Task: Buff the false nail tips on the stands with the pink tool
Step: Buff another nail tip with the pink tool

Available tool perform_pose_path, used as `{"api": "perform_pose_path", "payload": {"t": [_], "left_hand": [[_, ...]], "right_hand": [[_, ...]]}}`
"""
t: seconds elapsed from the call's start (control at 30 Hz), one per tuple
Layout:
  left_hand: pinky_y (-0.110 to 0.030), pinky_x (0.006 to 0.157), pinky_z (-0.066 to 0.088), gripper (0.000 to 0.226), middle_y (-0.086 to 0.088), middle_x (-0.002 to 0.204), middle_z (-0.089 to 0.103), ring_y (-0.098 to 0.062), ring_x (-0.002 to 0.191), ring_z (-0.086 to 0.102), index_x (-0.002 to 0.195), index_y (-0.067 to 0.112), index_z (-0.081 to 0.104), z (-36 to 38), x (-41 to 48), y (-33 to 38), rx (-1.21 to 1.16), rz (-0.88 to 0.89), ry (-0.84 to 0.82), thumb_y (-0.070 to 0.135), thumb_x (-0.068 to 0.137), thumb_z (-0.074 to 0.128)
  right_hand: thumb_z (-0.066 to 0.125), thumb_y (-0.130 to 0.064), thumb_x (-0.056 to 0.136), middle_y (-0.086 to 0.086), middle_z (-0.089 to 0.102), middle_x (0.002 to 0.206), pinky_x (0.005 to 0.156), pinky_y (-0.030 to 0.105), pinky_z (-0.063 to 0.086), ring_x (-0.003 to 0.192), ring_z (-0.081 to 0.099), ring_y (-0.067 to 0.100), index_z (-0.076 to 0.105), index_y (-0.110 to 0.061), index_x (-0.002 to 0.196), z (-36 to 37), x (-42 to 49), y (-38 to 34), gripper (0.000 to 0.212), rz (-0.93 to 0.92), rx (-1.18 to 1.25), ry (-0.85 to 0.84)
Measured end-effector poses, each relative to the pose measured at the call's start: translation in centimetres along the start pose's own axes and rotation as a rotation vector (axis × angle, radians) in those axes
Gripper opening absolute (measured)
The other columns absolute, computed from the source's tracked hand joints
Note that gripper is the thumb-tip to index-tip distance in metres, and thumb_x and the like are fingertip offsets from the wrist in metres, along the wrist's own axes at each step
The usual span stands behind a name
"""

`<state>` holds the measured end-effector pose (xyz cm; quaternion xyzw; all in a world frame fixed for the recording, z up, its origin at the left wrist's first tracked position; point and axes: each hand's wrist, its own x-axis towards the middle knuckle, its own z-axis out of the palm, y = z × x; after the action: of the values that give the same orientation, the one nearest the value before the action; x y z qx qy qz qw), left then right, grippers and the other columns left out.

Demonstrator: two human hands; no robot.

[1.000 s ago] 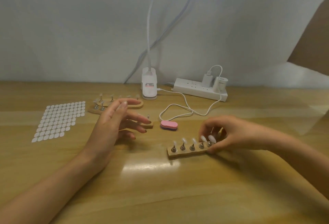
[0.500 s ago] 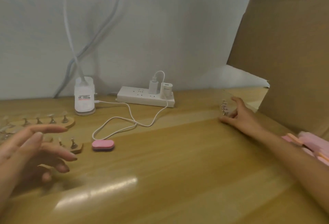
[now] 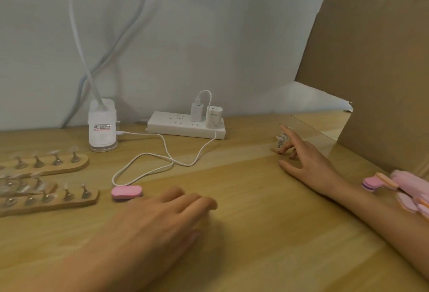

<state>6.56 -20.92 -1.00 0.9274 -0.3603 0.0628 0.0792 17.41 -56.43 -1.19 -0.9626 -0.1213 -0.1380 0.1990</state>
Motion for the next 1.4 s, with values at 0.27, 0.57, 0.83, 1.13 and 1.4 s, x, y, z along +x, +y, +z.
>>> {"api": "perform_pose_path", "payload": {"t": [0.27, 0.57, 0.83, 1.13, 1.4], "left_hand": [[-0.032, 0.083, 0.044, 0.050, 0.017, 0.138, 0.043, -0.012, 0.121, 0.038, 0.137, 0.037, 0.030, 1.0, 7.4, 1.5, 0.089, 0.072, 0.171, 0.048, 0.094, 0.007], [-0.034, 0.079, 0.053, 0.060, 0.024, 0.127, 0.056, -0.007, 0.115, 0.046, 0.133, 0.036, 0.043, 1.4, 7.0, 1.0, -0.032, 0.020, 0.208, 0.056, 0.094, 0.003], [-0.027, 0.050, 0.052, 0.036, 0.017, 0.087, 0.070, -0.010, 0.074, 0.066, 0.105, 0.032, 0.069, 0.4, 6.0, 1.6, 0.172, 0.148, 0.201, 0.037, 0.089, 0.037], [-0.020, 0.047, 0.052, 0.039, 0.019, 0.106, 0.065, -0.003, 0.089, 0.057, 0.124, 0.029, 0.055, -4.0, -4.4, -4.0, 0.175, 0.030, 0.591, 0.038, 0.086, 0.054], [-0.026, 0.080, 0.047, 0.085, 0.026, 0.108, 0.048, 0.002, 0.097, 0.050, 0.130, 0.058, 0.024, -5.3, -14.4, -11.1, -0.160, -0.565, 0.569, 0.059, 0.062, 0.075]], "right_hand": [[0.056, -0.045, 0.093, -0.033, 0.049, 0.117, 0.083, 0.011, 0.041, 0.108, 0.046, -0.014, 0.008, -0.059, 0.152, 0.0, 1.0, 0.8, 0.077, -0.191, -0.097, -0.083], [0.042, -0.053, 0.102, 0.009, 0.057, 0.136, 0.101, 0.051, 0.044, 0.134, 0.039, 0.036, -0.007, -0.037, 0.158, -2.1, 6.5, 6.4, 0.076, 0.258, -0.261, -0.050], [0.058, -0.037, 0.098, -0.006, 0.054, 0.137, 0.108, 0.039, 0.040, 0.129, 0.043, 0.019, 0.022, -0.034, 0.157, 0.5, 5.2, -1.8, 0.069, -0.031, -0.198, -0.107], [0.076, -0.024, 0.087, -0.021, 0.060, 0.116, 0.089, 0.003, 0.036, 0.107, 0.050, -0.003, 0.021, -0.047, 0.151, 4.9, 3.2, -15.8, 0.088, -0.385, 0.236, -0.291], [0.081, -0.040, 0.078, -0.028, 0.057, 0.111, 0.089, 0.005, 0.037, 0.109, 0.049, -0.003, 0.007, -0.066, 0.146, 8.3, 1.6, -23.2, 0.104, -0.513, 0.308, -0.317]]}}
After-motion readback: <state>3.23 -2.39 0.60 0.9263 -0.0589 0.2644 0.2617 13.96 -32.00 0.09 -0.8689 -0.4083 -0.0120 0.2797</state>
